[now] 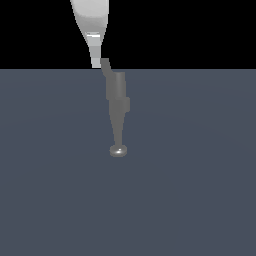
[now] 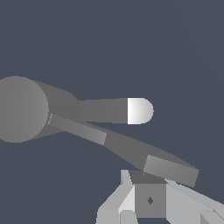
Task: Turn on the faucet by rotating a designated handle.
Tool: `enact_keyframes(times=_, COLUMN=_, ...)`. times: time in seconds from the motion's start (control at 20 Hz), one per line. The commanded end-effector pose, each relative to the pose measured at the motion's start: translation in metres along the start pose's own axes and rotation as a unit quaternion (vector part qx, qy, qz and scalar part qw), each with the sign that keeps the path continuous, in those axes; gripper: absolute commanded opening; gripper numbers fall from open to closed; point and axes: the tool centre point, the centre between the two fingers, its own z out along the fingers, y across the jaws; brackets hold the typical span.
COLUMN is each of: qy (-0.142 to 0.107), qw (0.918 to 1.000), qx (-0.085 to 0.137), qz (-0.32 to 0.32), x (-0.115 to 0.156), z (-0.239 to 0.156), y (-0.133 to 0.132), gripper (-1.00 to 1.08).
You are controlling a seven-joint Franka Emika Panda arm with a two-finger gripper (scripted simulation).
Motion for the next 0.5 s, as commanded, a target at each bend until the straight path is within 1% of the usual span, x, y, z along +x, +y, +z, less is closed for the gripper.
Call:
enact_keyframes(times=0.0, qy=0.0, qw=1.0, qx=0.0, qz=0.0, x=0.0, z=0.0, y=0.0, gripper=-1.0)
enact_keyframes(times=0.45, qy=0.0, qw=1.0, qx=-0.001, qz=0.003, x=0.054, z=0.001, y=0.002, gripper=-1.0)
